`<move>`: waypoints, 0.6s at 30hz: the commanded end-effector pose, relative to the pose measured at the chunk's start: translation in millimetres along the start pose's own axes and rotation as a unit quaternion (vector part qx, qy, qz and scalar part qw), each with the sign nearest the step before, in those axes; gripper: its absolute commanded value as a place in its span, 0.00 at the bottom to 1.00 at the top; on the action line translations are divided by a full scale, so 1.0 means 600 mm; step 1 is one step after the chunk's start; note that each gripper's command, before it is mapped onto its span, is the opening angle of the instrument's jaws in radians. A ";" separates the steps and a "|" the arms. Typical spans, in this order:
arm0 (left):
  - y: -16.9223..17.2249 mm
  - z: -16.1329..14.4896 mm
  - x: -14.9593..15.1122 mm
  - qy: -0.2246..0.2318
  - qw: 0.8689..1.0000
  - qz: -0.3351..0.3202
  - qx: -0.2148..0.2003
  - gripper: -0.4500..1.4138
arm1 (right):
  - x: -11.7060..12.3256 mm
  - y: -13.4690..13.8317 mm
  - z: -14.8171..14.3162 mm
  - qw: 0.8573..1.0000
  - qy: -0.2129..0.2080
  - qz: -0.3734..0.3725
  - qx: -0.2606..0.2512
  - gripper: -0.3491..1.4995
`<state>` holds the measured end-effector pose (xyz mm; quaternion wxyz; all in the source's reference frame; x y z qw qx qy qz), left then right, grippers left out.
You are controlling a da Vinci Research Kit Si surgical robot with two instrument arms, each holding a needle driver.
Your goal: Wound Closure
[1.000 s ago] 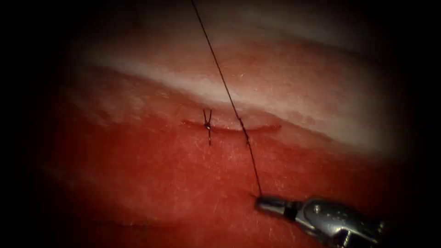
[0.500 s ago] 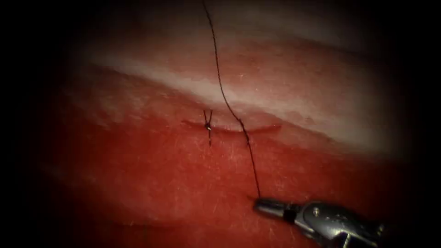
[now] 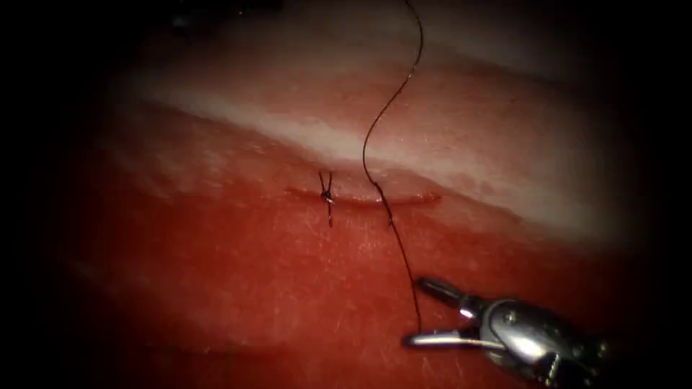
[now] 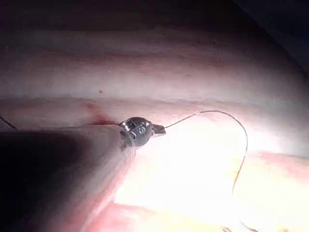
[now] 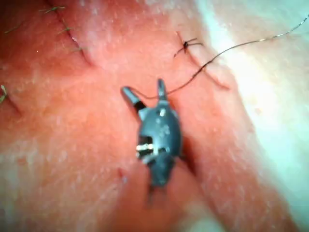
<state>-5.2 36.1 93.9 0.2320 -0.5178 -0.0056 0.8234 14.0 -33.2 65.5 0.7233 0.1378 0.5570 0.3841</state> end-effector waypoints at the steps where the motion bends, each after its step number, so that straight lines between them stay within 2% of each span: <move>1: 0.0007 0.0004 0.0002 0.001 1.000 0.006 -0.005 0.00 | 0.0008 0.0012 0.0001 1.000 0.004 0.007 0.013 0.94; 2: 0.0028 -0.0004 0.0007 0.004 1.000 0.006 -0.013 0.00 | 0.0017 0.0022 -0.0008 0.999 0.015 -0.007 0.035 0.94; 4: 0.0060 -0.0014 0.0011 0.005 1.000 0.005 -0.025 0.00 | 0.0034 0.0041 -0.0021 0.996 0.036 -0.042 0.070 0.80; 6: 0.0097 -0.0020 0.0013 0.005 0.999 0.006 -0.037 0.00 | 0.0060 0.0067 -0.0031 0.993 0.052 -0.053 0.089 0.80; 7: 0.0114 -0.0022 0.0013 0.006 0.999 0.006 -0.043 0.00 | 0.0072 0.0078 -0.0033 0.993 0.057 -0.059 0.086 0.79; 10: 0.0164 -0.0026 0.0008 0.010 0.998 0.003 -0.066 0.00 | 0.0109 0.0114 -0.0033 0.993 0.064 -0.061 0.077 0.68; 14: 0.0210 -0.0029 0.0001 0.020 0.996 -0.001 -0.088 0.00 | 0.0134 0.0161 -0.0004 0.994 0.063 -0.051 0.073 0.54; 15: 0.0220 -0.0031 0.0001 0.021 0.995 -0.004 -0.095 0.00 | 0.0134 0.0172 0.0009 0.994 0.064 -0.050 0.073 0.47; 18: 0.0240 -0.0036 0.0004 0.030 0.994 -0.006 -0.109 0.00 | 0.0124 0.0198 0.0046 0.995 0.055 -0.051 0.071 0.38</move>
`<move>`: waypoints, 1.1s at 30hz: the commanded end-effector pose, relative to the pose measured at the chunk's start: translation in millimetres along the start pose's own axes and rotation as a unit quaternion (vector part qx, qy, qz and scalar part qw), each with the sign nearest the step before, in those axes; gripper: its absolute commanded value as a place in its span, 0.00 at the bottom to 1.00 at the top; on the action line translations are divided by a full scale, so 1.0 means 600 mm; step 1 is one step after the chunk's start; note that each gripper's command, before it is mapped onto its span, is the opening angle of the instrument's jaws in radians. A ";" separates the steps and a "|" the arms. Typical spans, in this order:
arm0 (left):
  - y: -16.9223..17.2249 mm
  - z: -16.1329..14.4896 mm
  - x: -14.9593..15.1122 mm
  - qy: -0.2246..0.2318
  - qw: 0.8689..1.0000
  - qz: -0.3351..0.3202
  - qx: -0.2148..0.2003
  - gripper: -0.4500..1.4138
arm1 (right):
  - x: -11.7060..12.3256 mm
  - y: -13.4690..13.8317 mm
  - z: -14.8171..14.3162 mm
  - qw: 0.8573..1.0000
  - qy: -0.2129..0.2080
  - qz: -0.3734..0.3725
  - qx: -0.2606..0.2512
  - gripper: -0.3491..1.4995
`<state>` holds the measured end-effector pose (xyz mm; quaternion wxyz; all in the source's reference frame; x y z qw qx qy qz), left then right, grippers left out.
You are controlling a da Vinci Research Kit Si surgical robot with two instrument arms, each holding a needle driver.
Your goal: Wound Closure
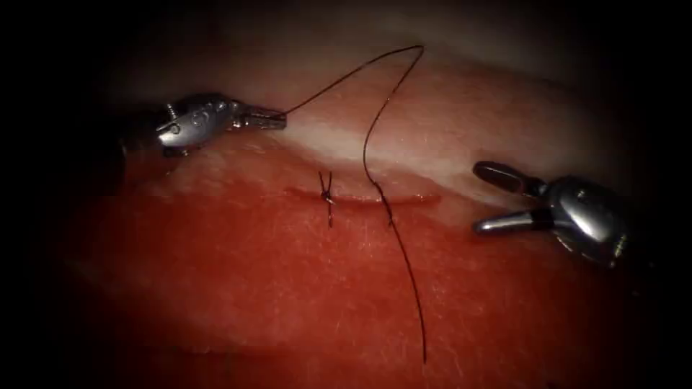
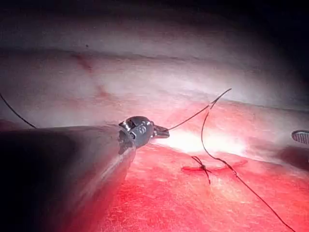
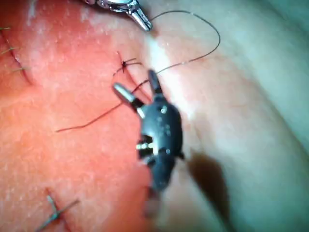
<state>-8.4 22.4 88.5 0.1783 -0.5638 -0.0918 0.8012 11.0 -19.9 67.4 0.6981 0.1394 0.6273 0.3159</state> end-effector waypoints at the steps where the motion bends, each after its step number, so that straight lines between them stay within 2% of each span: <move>1: -0.0002 0.0010 -0.0002 0.003 1.000 0.001 -0.003 0.00 | -0.0018 0.0020 0.0037 1.000 -0.006 -0.002 0.001 0.29; 3: 0.0011 0.0010 0.0005 0.008 1.000 0.004 -0.010 0.00 | -0.0032 0.0035 0.0057 1.000 -0.007 -0.004 0.000 0.18; 9: 0.0057 0.0009 0.0031 0.019 0.999 0.011 -0.033 0.00 | -0.0063 0.0088 0.0116 1.000 -0.004 -0.008 0.007 0.12; 13: 0.0098 0.0020 0.0047 0.015 0.998 0.019 -0.052 0.00 | -0.0066 0.0116 0.0154 1.000 0.008 -0.007 0.019 0.16; 20: 0.0145 0.0057 0.0052 0.005 0.997 0.031 -0.067 0.00 | -0.0043 0.0110 0.0194 0.998 0.032 0.014 0.054 0.15; 25: 0.0155 0.0075 0.0053 -0.001 0.996 0.036 -0.076 0.00 | -0.0025 0.0106 0.0207 0.995 0.043 0.029 0.080 0.14; 33: 0.0156 0.0108 0.0058 -0.018 0.996 0.034 -0.084 0.00 | -0.0015 0.0104 0.0214 0.981 0.075 0.072 0.162 0.17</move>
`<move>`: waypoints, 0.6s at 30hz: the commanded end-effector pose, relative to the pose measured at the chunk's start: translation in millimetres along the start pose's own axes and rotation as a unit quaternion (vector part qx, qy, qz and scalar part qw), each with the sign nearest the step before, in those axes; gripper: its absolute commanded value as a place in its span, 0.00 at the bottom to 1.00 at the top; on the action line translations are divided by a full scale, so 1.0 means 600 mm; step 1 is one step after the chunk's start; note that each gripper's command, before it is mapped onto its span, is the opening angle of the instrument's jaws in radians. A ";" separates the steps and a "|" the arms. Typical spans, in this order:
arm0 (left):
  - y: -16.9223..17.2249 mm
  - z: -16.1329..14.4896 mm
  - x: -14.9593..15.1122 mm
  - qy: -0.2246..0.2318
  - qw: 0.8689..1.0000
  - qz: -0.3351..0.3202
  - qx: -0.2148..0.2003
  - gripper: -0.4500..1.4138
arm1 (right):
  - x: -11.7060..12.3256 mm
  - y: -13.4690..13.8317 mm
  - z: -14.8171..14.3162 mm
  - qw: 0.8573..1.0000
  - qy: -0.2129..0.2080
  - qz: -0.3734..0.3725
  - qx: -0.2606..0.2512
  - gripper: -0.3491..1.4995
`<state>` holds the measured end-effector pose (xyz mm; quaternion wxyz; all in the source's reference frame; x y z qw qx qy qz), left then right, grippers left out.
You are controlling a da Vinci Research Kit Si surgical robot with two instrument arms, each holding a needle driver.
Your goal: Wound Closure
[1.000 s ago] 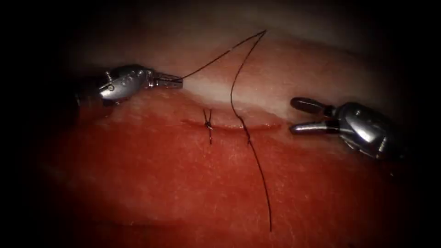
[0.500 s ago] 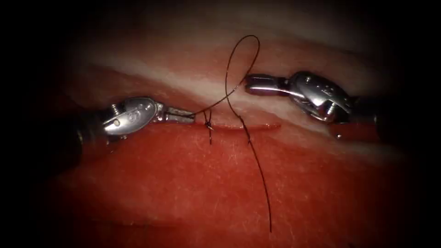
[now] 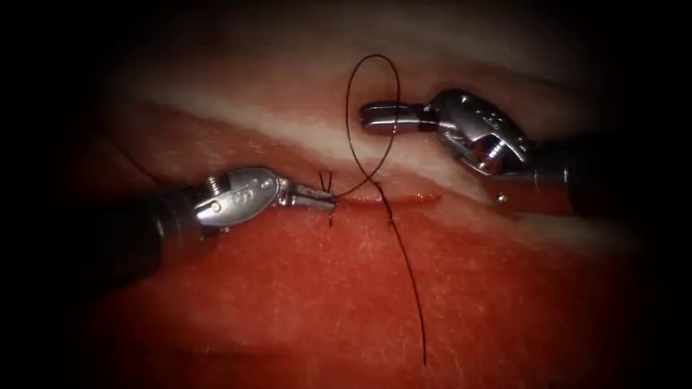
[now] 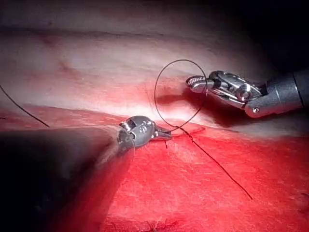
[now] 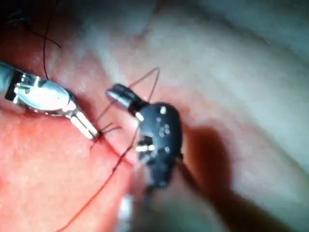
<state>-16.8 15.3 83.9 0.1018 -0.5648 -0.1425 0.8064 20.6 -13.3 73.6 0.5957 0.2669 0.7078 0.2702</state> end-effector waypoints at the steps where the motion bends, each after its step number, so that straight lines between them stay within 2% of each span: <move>1: -0.0006 0.0014 -0.0003 0.001 1.000 0.001 0.000 0.00 | -0.0006 0.0009 0.0019 1.000 0.003 0.006 0.013 0.18; 6: -0.0008 0.0034 0.0008 -0.006 1.000 0.013 -0.003 0.00 | -0.0007 0.0010 0.0024 0.998 0.012 0.012 0.058 0.22; 10: -0.0032 0.0045 0.0006 -0.013 1.000 0.014 -0.002 0.00 | -0.0007 0.0000 0.0027 0.993 0.022 0.027 0.117 0.28; 14: -0.0057 0.0051 -0.0004 -0.020 1.000 0.014 0.003 0.00 | -0.0007 -0.0006 0.0030 0.987 0.004 0.026 0.157 0.33; 15: -0.0065 0.0052 -0.0009 -0.022 1.000 0.014 0.003 0.00 | -0.0007 -0.0007 0.0032 0.985 -0.008 0.026 0.169 0.35; 18: -0.0082 0.0053 -0.0027 -0.030 0.999 0.015 0.007 0.00 | -0.0011 -0.0015 0.0037 0.979 -0.045 0.001 0.200 0.54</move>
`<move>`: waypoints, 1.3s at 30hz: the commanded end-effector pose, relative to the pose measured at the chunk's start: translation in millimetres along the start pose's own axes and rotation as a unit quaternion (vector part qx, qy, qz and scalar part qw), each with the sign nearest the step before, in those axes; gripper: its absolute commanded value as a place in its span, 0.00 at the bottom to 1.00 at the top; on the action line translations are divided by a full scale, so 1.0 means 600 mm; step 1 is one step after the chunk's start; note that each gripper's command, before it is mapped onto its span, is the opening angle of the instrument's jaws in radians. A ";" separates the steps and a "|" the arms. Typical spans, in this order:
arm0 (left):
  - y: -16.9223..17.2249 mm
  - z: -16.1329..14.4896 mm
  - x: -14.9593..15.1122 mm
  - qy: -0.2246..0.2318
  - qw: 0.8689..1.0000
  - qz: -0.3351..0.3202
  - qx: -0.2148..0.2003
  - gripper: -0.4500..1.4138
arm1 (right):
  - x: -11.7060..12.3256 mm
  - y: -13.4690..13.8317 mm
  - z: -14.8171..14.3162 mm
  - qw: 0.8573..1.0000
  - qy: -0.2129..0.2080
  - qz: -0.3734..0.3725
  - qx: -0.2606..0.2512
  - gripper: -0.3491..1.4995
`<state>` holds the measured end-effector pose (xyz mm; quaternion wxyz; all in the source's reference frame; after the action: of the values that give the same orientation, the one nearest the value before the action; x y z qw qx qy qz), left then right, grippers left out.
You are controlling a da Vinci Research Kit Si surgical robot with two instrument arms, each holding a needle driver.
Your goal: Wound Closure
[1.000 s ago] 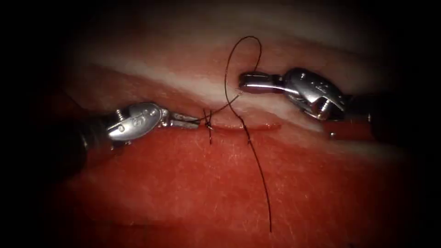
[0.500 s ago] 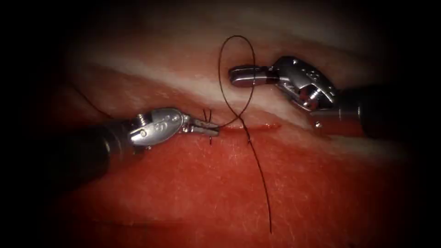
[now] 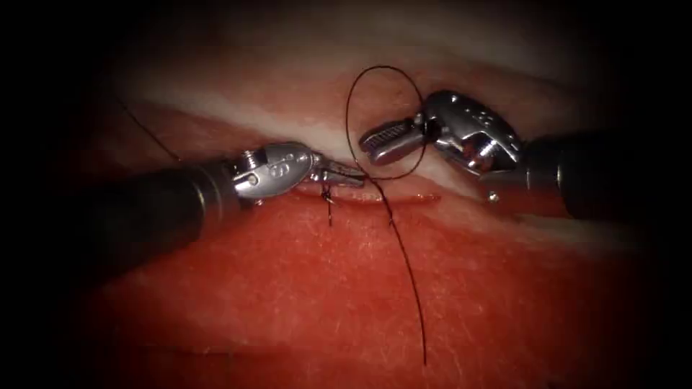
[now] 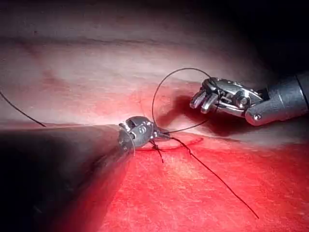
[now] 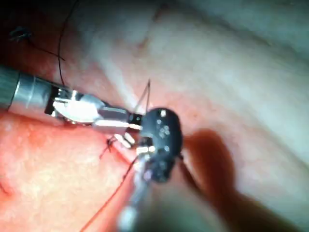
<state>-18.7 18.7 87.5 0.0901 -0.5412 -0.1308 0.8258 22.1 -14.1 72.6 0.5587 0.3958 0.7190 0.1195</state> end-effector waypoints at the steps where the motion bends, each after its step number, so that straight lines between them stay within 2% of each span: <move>1: -0.0011 0.0010 -0.0009 -0.001 1.000 0.001 0.001 0.00 | -0.0012 0.0007 0.0013 1.000 -0.013 -0.016 0.010 0.64; 3: -0.0014 0.0010 -0.0015 -0.002 1.000 0.002 0.002 0.00 | -0.0019 0.0000 0.0019 0.998 -0.030 -0.047 0.025 0.74; 5: -0.0016 0.0010 -0.0020 -0.005 1.000 0.002 0.002 0.00 | -0.0026 -0.0006 0.0025 0.996 -0.049 -0.068 0.038 0.78; 8: -0.0015 0.0011 -0.0022 -0.008 1.000 0.003 0.000 0.00 | -0.0040 -0.0015 0.0033 0.987 -0.092 -0.111 0.067 0.78; 9: -0.0013 0.0010 -0.0020 -0.008 1.000 0.003 0.000 0.00 | -0.0052 -0.0022 0.0037 0.980 -0.124 -0.132 0.086 0.77; 11: -0.0009 0.0008 -0.0019 -0.011 1.000 0.003 -0.001 0.00 | -0.0066 -0.0027 0.0042 0.970 -0.159 -0.150 0.107 0.77; 15: -0.0006 0.0010 -0.0019 -0.012 1.000 0.003 -0.002 0.00 | -0.0080 -0.0033 0.0048 0.959 -0.188 -0.165 0.131 0.77; 16: -0.0004 0.0011 -0.0020 -0.014 1.000 0.004 -0.002 0.00 | -0.0086 -0.0038 0.0049 0.952 -0.209 -0.167 0.147 0.77; 28: 0.0007 0.0002 -0.0019 -0.017 1.000 0.005 -0.005 0.00 | -0.0130 -0.0068 0.0064 0.918 -0.275 -0.172 0.226 0.75; 39: 0.0017 -0.0002 -0.0020 -0.022 1.000 0.007 -0.007 0.00 | -0.0178 -0.0105 0.0061 0.901 -0.308 -0.138 0.273 0.62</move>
<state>-17.6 17.1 87.6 0.0785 -0.5248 -0.1356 0.8367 22.6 -26.5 74.6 0.6335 0.4470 0.5617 -0.2888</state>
